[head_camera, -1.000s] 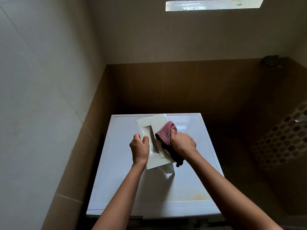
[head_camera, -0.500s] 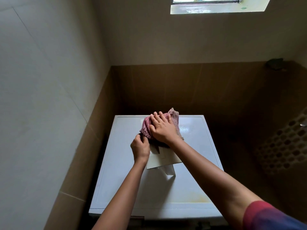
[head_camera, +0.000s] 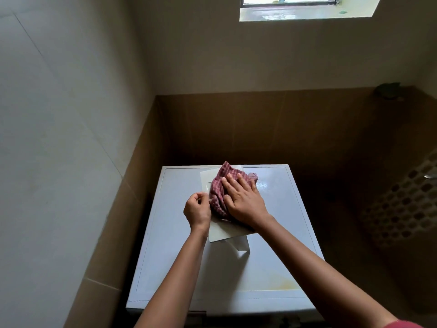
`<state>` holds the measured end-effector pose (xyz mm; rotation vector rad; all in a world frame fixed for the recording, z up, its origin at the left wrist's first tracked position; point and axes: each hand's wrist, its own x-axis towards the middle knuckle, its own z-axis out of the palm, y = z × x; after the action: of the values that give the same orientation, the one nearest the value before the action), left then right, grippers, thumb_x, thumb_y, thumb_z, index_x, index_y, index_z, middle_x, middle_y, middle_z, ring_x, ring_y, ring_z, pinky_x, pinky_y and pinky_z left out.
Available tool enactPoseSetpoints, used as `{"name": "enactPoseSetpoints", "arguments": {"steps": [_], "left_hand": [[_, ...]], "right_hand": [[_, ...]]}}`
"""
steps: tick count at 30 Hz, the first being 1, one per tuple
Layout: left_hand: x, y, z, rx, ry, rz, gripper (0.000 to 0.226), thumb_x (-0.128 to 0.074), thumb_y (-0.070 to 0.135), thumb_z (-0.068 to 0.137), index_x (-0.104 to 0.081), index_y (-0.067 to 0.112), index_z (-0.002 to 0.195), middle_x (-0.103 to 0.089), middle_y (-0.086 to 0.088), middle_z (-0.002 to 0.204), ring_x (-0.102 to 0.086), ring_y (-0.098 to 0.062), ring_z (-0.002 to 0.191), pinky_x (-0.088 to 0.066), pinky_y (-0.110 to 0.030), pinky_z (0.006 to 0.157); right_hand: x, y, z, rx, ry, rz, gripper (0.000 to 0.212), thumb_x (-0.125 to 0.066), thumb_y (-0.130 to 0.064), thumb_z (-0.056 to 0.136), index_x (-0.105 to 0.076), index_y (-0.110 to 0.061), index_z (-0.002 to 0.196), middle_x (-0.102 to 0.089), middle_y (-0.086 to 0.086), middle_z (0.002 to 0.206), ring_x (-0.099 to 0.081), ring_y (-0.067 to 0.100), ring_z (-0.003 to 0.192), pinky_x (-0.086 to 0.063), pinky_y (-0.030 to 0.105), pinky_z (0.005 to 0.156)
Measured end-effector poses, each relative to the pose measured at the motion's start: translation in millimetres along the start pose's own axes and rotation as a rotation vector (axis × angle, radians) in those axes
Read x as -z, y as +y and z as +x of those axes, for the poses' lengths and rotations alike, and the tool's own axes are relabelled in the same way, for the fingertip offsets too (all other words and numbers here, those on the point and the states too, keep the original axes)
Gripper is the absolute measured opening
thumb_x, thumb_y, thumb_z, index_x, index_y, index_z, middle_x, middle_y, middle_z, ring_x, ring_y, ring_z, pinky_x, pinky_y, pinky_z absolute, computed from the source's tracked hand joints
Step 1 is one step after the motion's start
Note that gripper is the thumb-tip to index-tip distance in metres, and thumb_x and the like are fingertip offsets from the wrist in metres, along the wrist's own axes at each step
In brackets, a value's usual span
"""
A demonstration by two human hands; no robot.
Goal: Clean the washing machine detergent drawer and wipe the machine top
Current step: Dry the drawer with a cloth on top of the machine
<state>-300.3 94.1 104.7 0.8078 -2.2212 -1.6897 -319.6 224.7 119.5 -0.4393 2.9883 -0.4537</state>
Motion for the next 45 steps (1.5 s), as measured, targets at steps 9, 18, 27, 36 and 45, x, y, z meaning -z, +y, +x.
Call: {"name": "enactPoseSetpoints", "arguments": {"steps": [9, 18, 27, 36, 45], "left_hand": [[14.9, 9.8, 11.8, 0.422, -0.148, -0.274, 0.023, -0.068, 0.021, 0.073, -0.064, 0.014, 0.052, -0.061, 0.000, 0.051, -0.054, -0.018, 0.050, -0.041, -0.022, 0.047], [18.5, 14.2, 16.5, 0.308, -0.202, -0.132, 0.020, -0.065, 0.015, 0.075, -0.057, 0.006, 0.059, -0.053, -0.010, 0.065, -0.046, -0.020, 0.061, -0.039, -0.031, 0.058], [23.1, 16.6, 15.9, 0.238, -0.215, -0.038, 0.036, -0.061, 0.010, 0.075, -0.042, 0.016, 0.045, -0.036, 0.003, 0.044, -0.037, -0.018, 0.047, -0.033, -0.027, 0.052], [26.4, 12.6, 18.7, 0.240, -0.212, -0.026, 0.023, -0.058, 0.006, 0.082, -0.053, 0.008, 0.060, -0.046, -0.003, 0.062, -0.045, -0.019, 0.056, -0.043, -0.024, 0.046], [22.2, 11.5, 18.5, 0.087, -0.188, 0.133, 0.030, -0.054, 0.013, 0.091, -0.053, 0.016, 0.061, -0.056, -0.003, 0.070, -0.050, -0.017, 0.061, -0.045, -0.021, 0.047]], "right_hand": [[-2.4, -31.1, -4.3, 0.060, 0.011, -0.114, 0.061, -0.029, -0.038, 0.096, -0.015, -0.024, 0.153, -0.005, -0.004, 0.161, 0.001, 0.016, 0.148, 0.011, 0.046, 0.117], [-8.5, -41.9, -36.5, 0.115, 0.065, -0.072, 0.070, -0.035, -0.044, 0.094, -0.022, -0.005, 0.150, -0.025, 0.012, 0.156, 0.006, 0.029, 0.148, 0.012, 0.047, 0.116], [-14.6, -37.2, -73.8, 0.288, 0.124, -0.197, 0.082, -0.039, -0.060, 0.088, -0.042, 0.007, 0.136, -0.052, 0.023, 0.131, -0.019, 0.038, 0.144, -0.003, 0.053, 0.118], [-24.7, -9.1, -96.4, 0.641, 0.470, -0.109, 0.035, -0.062, -0.008, 0.082, -0.070, -0.014, 0.116, -0.069, 0.006, 0.118, -0.060, 0.026, 0.118, -0.046, 0.048, 0.100], [-26.4, 18.5, -117.8, 0.439, 0.508, -0.112, 0.044, -0.063, 0.003, 0.081, -0.061, -0.001, 0.125, -0.060, 0.014, 0.130, -0.050, 0.032, 0.128, -0.046, 0.049, 0.099]]}}
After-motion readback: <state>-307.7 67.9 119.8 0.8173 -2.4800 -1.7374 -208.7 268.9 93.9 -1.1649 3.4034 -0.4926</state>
